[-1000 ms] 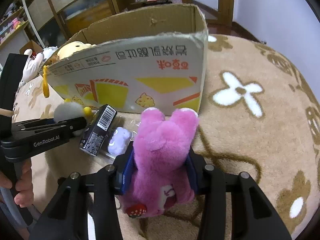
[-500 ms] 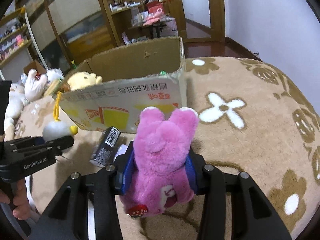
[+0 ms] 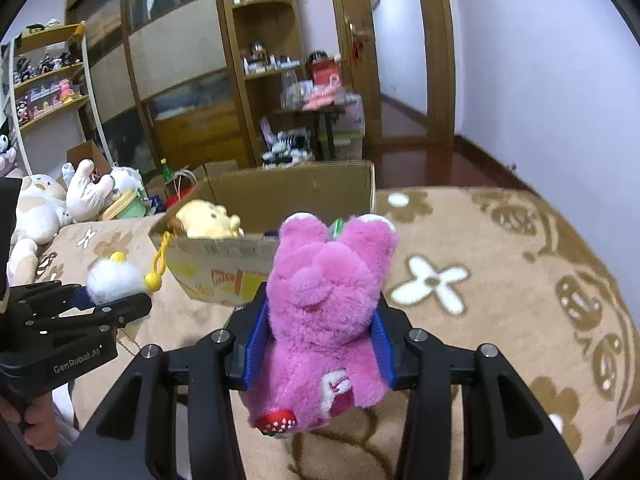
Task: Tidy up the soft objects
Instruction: 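Lift the pink bear with the right tool while the left tool lifts the keychain over the box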
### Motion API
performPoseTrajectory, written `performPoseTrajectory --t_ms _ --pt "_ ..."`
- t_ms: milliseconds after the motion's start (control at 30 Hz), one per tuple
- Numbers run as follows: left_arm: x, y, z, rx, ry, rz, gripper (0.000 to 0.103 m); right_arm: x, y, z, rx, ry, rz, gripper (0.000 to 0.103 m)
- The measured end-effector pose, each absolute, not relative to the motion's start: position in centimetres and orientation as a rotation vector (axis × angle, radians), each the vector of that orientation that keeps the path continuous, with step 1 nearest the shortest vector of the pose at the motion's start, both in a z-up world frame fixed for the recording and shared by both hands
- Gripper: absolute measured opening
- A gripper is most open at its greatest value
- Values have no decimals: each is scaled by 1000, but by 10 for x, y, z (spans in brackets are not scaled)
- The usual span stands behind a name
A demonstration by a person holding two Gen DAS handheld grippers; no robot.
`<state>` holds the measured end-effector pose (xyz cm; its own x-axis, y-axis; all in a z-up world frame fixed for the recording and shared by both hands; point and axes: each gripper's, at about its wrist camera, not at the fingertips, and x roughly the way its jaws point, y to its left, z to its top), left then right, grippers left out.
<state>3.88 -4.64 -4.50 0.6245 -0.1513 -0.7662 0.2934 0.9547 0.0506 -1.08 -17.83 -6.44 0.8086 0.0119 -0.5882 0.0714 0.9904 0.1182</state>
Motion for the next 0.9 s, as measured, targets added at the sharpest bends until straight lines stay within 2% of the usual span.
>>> performPoseTrajectory --t_ms 900 --pt "57 -41 33 159 568 -261 37 -7 -168 7 16 361 -38 48"
